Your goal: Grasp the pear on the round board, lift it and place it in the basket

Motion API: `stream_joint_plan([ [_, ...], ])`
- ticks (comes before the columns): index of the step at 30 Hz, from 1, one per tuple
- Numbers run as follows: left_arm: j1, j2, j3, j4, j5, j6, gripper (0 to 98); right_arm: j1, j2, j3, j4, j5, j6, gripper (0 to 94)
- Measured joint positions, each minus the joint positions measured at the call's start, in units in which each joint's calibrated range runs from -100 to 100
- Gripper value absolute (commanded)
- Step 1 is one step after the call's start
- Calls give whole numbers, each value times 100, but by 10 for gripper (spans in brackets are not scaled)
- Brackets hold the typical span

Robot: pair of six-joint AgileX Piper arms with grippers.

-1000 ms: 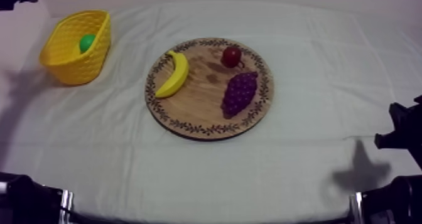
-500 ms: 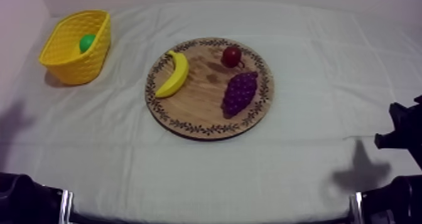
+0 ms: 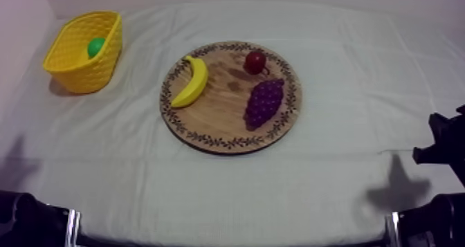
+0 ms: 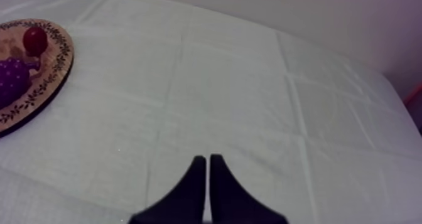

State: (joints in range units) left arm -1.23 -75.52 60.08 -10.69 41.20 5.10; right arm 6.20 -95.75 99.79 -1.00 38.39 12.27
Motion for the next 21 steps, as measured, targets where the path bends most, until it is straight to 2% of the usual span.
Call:
stream_joint_plan([
  [14, 245, -2143, 2114, -3, -307, 254, 1, 0, 0, 0, 0, 0, 0, 3],
  [21, 393, -2433, 2753, -42, -559, 415, 1, 0, 0, 0, 0, 0, 0, 3],
])
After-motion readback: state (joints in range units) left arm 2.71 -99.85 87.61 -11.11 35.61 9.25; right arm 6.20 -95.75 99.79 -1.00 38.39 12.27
